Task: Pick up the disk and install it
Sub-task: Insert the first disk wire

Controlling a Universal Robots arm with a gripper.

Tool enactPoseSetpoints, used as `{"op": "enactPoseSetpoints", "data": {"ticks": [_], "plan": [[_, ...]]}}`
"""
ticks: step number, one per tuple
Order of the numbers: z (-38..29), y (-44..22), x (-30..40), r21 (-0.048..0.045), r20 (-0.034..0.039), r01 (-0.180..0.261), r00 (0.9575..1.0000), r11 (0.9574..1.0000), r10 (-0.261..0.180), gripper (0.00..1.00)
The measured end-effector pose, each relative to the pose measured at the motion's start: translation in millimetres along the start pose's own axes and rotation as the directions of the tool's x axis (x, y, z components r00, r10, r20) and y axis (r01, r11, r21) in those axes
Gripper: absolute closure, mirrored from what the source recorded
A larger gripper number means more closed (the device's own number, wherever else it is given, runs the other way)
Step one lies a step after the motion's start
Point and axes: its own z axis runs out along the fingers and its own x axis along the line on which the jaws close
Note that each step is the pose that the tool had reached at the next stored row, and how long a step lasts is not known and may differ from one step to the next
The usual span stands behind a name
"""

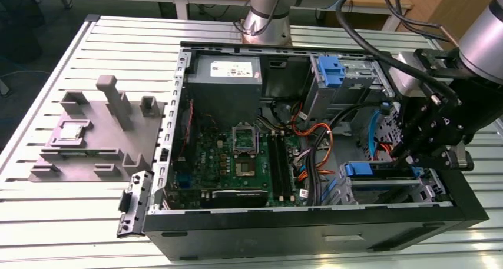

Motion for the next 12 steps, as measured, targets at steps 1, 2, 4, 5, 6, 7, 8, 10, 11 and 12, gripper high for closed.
{"op": "enactPoseSetpoints", "data": {"ticks": [1,2,4,5,6,7,8,10,11,12], "plan": [[-1.3,0.0,0.0,-0.0003,-0.0001,0.0,1.0,1.0,0.0,0.76],[-2.3,0.0,0.0,-0.0007,0.0001,0.0,1.0,1.0,0.0,0.76],[-3.5,0.0,0.1,-0.0013,0.0002,0.0,1.0,1.0,0.0,0.77],[-3.7,-0.1,0.0,-0.0015,0.0003,0.0,1.0,1.0,0.0,0.84],[-3.7,-0.1,0.1,-0.0016,0.0003,0.0,1.0,1.0,0.0,0.84],[-3.8,0.0,0.0,-0.0016,0.0003,0.0,1.0,1.0,0.0,0.9],[-3.9,0.0,0.0,-0.0016,0.0001,0.0,1.0,1.0,0.0,0.9],[-3.9,0.0,0.1,-0.0017,0.0,0.0,1.0,1.0,0.0,0.9],[-3.9,-0.1,0.1,-0.0017,0.0,0.0,1.0,1.0,0.0,0.9],[-3.9,0.0,0.1,-0.0017,0.0,0.0,1.0,1.0,0.0,0.9]]}}
